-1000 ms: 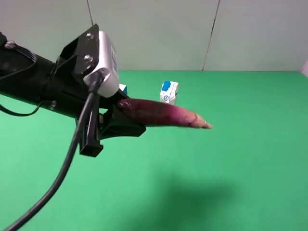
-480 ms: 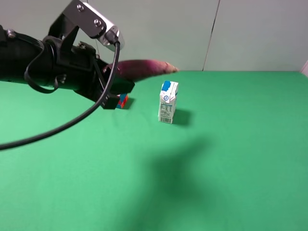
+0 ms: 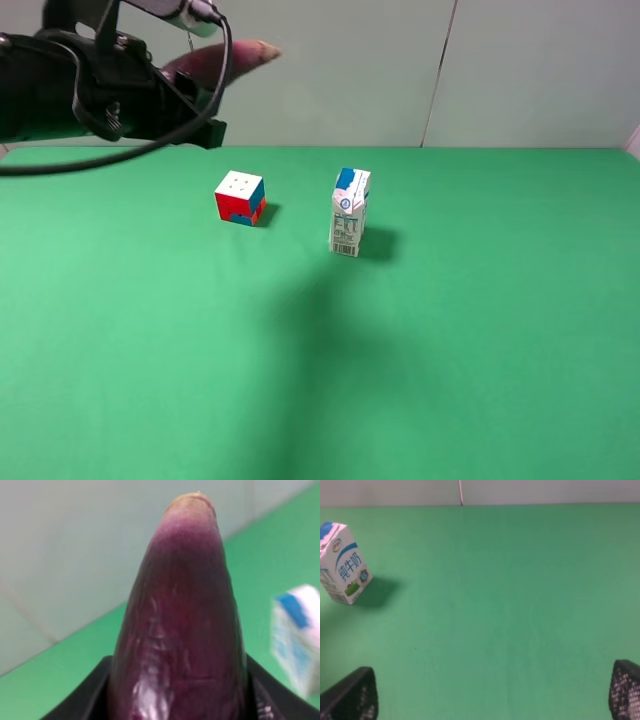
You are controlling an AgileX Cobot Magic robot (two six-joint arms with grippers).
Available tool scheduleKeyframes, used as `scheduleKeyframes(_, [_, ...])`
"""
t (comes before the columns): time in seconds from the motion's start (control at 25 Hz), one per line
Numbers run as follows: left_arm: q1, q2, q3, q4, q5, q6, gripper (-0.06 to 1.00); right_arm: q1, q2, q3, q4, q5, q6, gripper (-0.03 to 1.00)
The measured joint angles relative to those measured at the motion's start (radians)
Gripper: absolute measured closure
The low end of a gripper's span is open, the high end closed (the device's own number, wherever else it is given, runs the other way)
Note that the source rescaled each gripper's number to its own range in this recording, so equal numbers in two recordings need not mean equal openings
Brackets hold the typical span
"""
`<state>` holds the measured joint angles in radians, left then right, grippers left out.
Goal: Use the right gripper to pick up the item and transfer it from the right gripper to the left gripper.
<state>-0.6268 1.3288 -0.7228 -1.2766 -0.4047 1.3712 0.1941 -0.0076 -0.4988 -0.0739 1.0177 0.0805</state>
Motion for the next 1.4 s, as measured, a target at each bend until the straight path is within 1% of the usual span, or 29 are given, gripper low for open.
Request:
scheduleKeyframes(0.08, [0.000,0.000,0.000,-0.103,-0.058,0.086,0.94,0.000,0.000,0.000,0.000,0.000,0.000,-0.03])
scheduleKeyframes(0.16, [0.000,0.000,0.000,-0.217,-0.120,0.205,0.94,0.000,0.000,0.000,0.000,0.000,0.000,-0.03])
scheduleKeyframes(0.24, [0.000,0.000,0.000,-0.347,-0.178,0.353,0.94,0.000,0.000,0.000,0.000,0.000,0.000,-0.03])
scheduleKeyframes(0.32, [0.000,0.000,0.004,-0.416,-0.229,0.469,0.94,0.000,0.000,0.000,0.000,0.000,0.000,-0.03])
scheduleKeyframes(0.4, [0.001,0.000,0.015,-0.440,-0.247,0.527,0.94,0.000,0.000,0.000,0.000,0.000,0.000,-0.03])
scheduleKeyframes(0.48, [0.001,0.000,0.022,-0.452,-0.248,0.531,0.94,0.000,0.000,0.000,0.000,0.000,0.000,-0.03])
scheduleKeyframes(0.72, [0.001,0.000,0.023,-0.455,-0.247,0.412,0.94,0.000,0.000,0.000,0.000,-0.001,0.000,-0.03])
scheduleKeyframes(0.92, [0.003,0.000,0.023,-0.455,-0.241,0.363,0.94,0.000,0.000,0.000,0.000,-0.001,0.000,-0.03])
scheduleKeyframes(1.04, [0.040,0.000,0.023,-0.455,-0.215,0.357,0.94,0.000,0.000,0.000,0.000,-0.001,0.000,-0.03])
scheduleKeyframes(1.24, [0.161,0.000,0.023,-0.457,-0.151,0.356,0.94,0.000,0.000,0.000,0.001,-0.001,0.000,-0.03])
scheduleKeyframes(1.4, [0.220,0.000,0.023,-0.457,-0.098,0.355,0.94,0.000,0.000,0.000,0.001,-0.001,0.000,-0.03])
